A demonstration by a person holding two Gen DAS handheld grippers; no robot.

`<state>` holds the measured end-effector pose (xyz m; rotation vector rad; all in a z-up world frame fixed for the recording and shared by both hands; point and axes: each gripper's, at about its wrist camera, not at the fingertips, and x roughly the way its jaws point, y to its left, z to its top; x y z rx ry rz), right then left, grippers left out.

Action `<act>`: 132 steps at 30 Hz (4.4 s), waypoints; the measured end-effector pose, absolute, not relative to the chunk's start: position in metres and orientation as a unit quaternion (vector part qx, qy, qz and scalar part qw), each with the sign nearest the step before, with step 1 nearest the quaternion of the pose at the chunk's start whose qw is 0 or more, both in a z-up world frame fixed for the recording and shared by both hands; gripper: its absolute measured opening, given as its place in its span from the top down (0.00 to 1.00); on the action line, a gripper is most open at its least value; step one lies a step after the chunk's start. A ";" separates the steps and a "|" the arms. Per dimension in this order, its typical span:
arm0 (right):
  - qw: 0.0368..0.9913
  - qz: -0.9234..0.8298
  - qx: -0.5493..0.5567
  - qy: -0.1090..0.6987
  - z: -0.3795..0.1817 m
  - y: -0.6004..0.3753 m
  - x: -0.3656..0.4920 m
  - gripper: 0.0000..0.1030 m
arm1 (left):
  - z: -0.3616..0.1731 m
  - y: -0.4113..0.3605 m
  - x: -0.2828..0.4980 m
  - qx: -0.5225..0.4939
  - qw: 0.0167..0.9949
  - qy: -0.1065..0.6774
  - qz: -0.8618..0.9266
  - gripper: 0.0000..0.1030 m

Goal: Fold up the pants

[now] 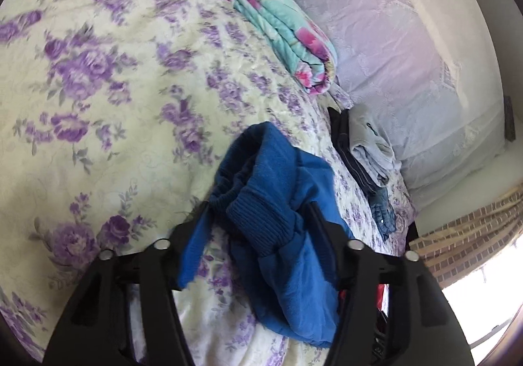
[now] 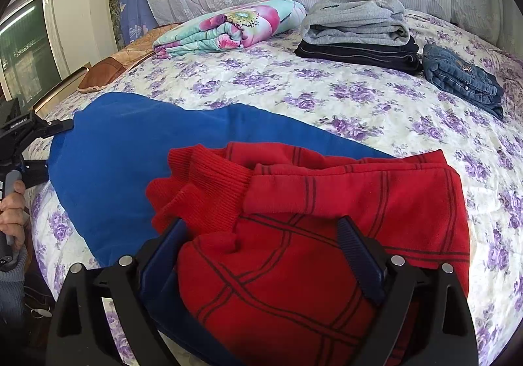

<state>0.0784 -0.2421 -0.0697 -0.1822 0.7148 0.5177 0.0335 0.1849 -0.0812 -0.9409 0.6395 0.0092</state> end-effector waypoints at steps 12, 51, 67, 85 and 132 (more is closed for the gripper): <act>0.912 0.248 -0.077 0.318 -0.060 -0.248 0.069 0.09 | -0.081 0.184 0.034 -0.448 0.851 0.274 -0.026 0.66; 0.954 0.028 0.122 0.272 -0.062 -0.464 0.062 0.07 | 0.020 -0.203 0.055 0.042 0.947 0.238 -0.214 0.72; 0.959 0.081 0.136 0.235 -0.032 -0.450 0.060 0.07 | -0.005 -0.111 0.061 -0.143 0.914 0.316 -0.209 0.33; 0.945 0.150 0.063 0.283 -0.032 -0.380 0.082 0.04 | -0.035 -0.102 0.043 -0.069 0.927 0.315 -0.189 0.26; 0.813 0.371 0.167 0.417 -0.074 -0.373 0.107 0.04 | -0.089 -0.054 0.118 -0.207 0.839 0.415 -0.286 0.05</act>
